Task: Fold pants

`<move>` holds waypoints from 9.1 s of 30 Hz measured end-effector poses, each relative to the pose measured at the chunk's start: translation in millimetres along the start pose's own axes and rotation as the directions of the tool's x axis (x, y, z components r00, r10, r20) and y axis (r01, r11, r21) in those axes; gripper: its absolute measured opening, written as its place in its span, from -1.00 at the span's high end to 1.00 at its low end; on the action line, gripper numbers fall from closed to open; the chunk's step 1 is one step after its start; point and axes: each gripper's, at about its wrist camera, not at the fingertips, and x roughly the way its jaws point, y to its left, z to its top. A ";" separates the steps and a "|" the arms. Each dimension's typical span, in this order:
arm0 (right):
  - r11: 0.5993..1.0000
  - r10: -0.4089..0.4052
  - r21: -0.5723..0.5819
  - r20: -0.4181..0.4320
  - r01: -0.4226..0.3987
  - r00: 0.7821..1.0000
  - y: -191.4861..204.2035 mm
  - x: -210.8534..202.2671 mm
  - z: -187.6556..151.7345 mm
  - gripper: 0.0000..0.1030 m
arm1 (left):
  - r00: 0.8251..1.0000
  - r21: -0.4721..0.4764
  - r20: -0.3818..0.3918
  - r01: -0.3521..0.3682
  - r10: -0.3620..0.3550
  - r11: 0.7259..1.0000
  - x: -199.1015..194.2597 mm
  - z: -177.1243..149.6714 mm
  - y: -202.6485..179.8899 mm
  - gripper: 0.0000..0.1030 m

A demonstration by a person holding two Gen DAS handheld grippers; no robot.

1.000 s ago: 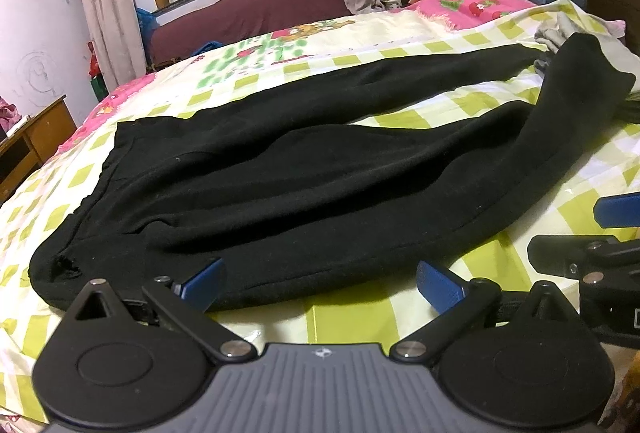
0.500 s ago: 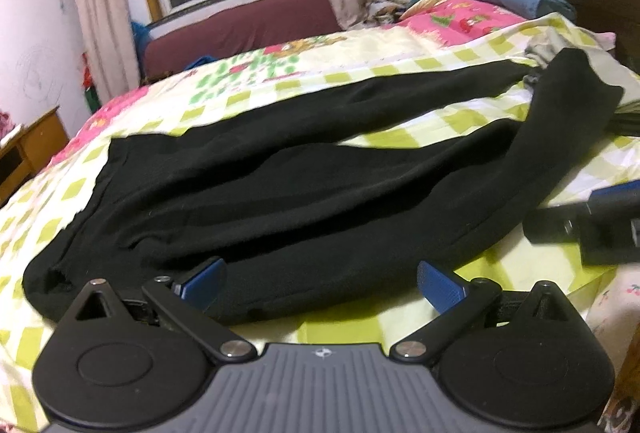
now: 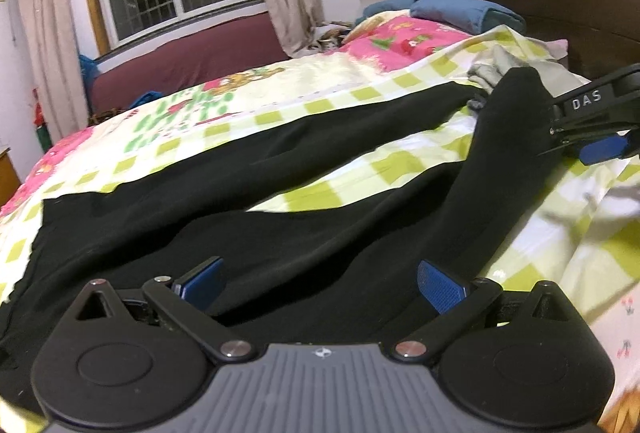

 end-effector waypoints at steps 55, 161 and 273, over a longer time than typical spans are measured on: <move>0.974 -0.211 0.100 0.097 0.201 0.973 -90.5 -42.9 6.9 0.66 | 0.999 0.191 0.004 0.048 -0.049 0.981 22.5 19.1 -37.2 -1.00; -0.028 0.352 -0.951 -0.299 -0.309 0.887 353.4 75.1 -87.6 0.13 | 0.971 -0.192 -0.045 -0.240 0.236 0.952 -42.1 -76.1 332.0 -0.08; 0.982 0.184 0.043 -0.034 -0.183 0.982 110.8 213.8 86.8 0.24 | 0.999 0.338 0.017 -0.031 0.027 0.941 26.2 -18.6 72.9 -0.05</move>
